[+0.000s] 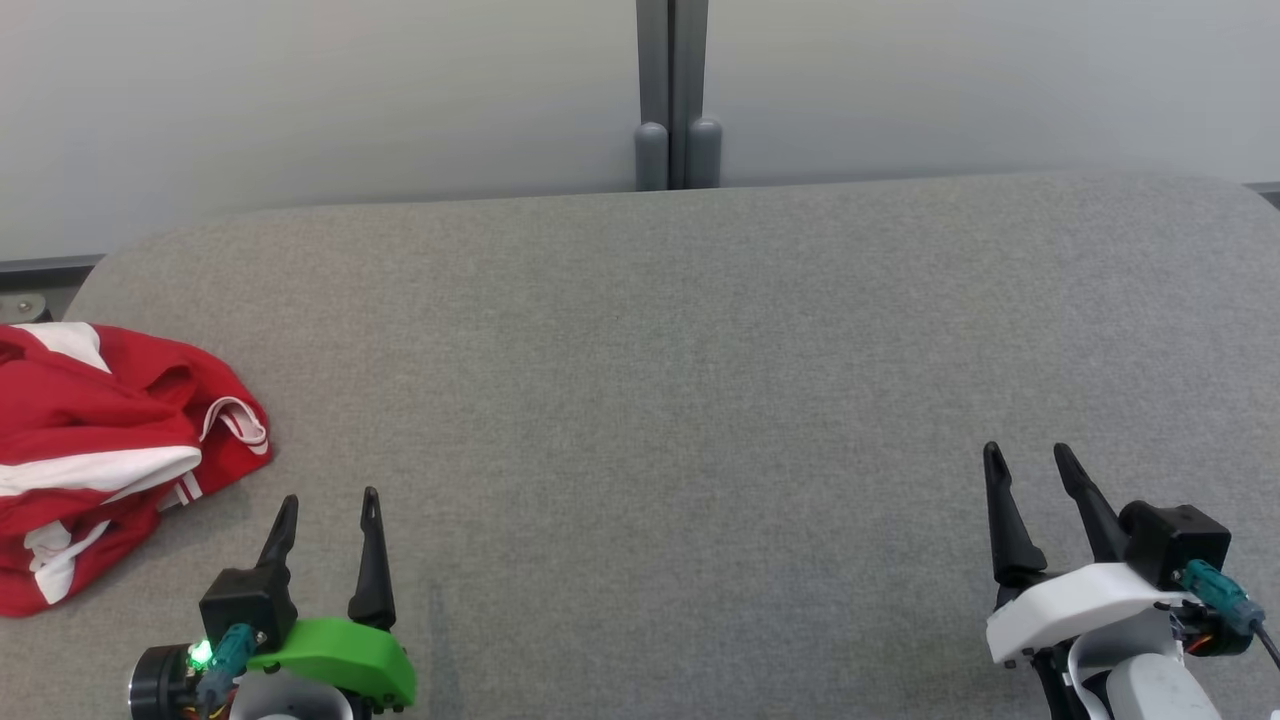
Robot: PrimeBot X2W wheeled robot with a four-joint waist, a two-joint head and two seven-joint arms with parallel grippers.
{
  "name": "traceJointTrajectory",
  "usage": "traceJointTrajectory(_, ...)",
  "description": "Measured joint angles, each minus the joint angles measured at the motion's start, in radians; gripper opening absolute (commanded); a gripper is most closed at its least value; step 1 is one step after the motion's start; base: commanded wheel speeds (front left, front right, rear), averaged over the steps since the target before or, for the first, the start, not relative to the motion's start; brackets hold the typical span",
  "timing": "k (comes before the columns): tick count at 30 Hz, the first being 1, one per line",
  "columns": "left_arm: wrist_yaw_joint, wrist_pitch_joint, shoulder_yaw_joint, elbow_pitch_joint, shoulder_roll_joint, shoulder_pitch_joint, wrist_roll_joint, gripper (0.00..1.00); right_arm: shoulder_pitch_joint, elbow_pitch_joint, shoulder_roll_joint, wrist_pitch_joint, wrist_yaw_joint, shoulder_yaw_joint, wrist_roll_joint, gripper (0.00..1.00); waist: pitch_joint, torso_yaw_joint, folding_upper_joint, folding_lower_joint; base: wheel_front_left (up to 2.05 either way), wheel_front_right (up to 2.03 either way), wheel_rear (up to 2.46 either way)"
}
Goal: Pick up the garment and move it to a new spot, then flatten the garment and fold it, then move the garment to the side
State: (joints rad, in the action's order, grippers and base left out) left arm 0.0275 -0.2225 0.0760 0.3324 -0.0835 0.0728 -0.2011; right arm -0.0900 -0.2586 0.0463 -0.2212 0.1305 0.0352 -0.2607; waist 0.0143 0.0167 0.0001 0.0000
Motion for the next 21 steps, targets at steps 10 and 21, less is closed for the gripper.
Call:
traceJointTrajectory(10,0.014,-0.022,-0.016,0.034,0.015,-0.019,0.072,1.0,0.019,-0.04,0.001,-0.023,0.0,-0.008,0.082,1.0,-0.005,0.017,0.0,0.0,0.0,0.0,0.0)
traceJointTrajectory(21,0.007,-0.041,-0.068,0.078,0.028,-0.021,0.108,1.0,0.017,-0.062,0.002,-0.041,0.0,-0.065,0.147,1.0,0.009,0.157,0.0,0.0,0.0,0.0,0.0)
